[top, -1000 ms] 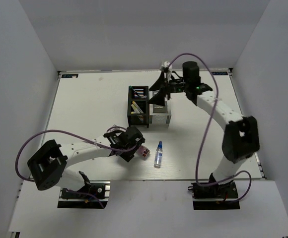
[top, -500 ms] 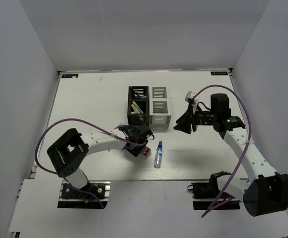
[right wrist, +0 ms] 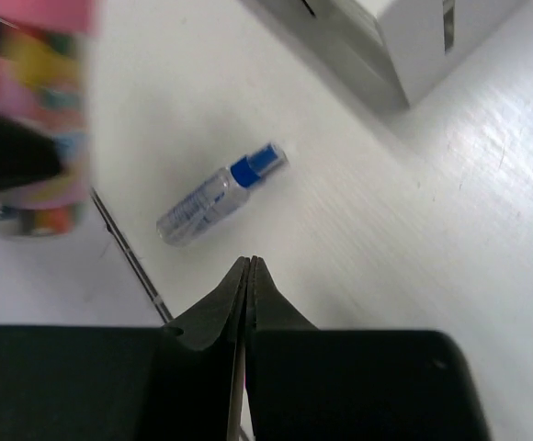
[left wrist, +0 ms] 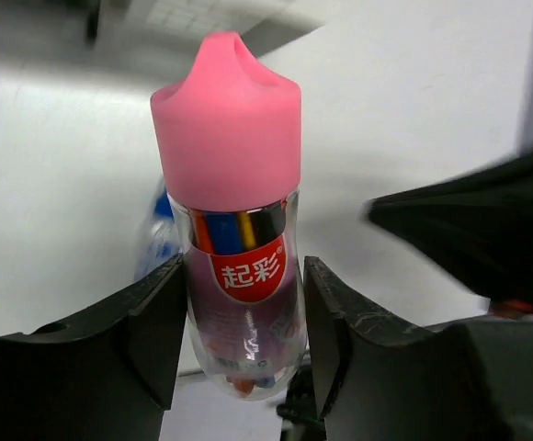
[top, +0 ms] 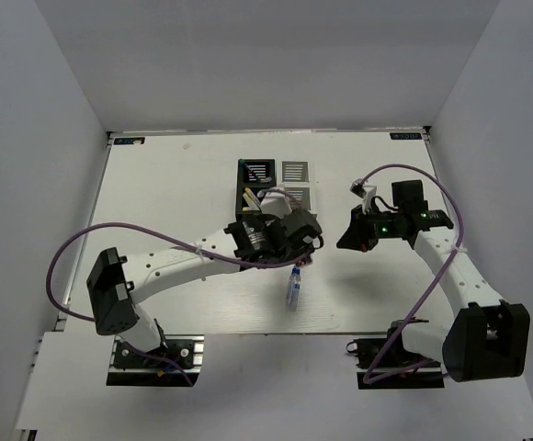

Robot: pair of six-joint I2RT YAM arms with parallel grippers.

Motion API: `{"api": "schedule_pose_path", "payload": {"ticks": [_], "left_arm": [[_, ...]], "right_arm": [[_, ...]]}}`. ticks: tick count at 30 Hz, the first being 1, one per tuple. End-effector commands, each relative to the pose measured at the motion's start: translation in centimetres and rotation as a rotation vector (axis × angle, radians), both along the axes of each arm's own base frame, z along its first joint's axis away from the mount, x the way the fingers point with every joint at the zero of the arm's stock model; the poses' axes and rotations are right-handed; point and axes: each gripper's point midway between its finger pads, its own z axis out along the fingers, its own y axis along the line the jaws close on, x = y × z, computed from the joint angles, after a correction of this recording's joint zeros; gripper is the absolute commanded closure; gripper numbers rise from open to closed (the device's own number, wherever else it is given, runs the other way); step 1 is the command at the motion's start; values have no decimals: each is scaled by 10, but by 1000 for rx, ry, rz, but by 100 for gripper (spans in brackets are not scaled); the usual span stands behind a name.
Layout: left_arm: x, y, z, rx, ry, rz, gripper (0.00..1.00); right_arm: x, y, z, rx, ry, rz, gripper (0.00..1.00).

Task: Sort the stationery into containers
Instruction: Grab a piece of stationery with the left arm, then place the stationery into the container

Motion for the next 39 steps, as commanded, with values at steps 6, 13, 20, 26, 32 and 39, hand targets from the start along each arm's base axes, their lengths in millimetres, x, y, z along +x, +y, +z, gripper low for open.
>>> {"api": "schedule_pose_path", "payload": {"ticks": [6, 13, 20, 26, 32, 39], "left_arm": [[94, -1, 128, 184, -608, -95, 100], [180, -11, 142, 446, -808, 33, 100], [235, 9, 108, 584, -803, 130, 100], [269, 9, 105, 545, -814, 143, 100], [289, -6, 84, 544, -782, 102, 100], [287, -15, 60, 513, -741, 51, 100]], "right_arm": [[-14, -5, -2, 21, 111, -9, 81], [-22, 1, 5, 45, 116, 35, 76], [-23, -2, 10, 54, 100, 24, 70], [-24, -1, 13, 60, 97, 30, 70], [-24, -1, 14, 60, 95, 29, 69], [-25, -1, 13, 66, 103, 33, 67]]}}
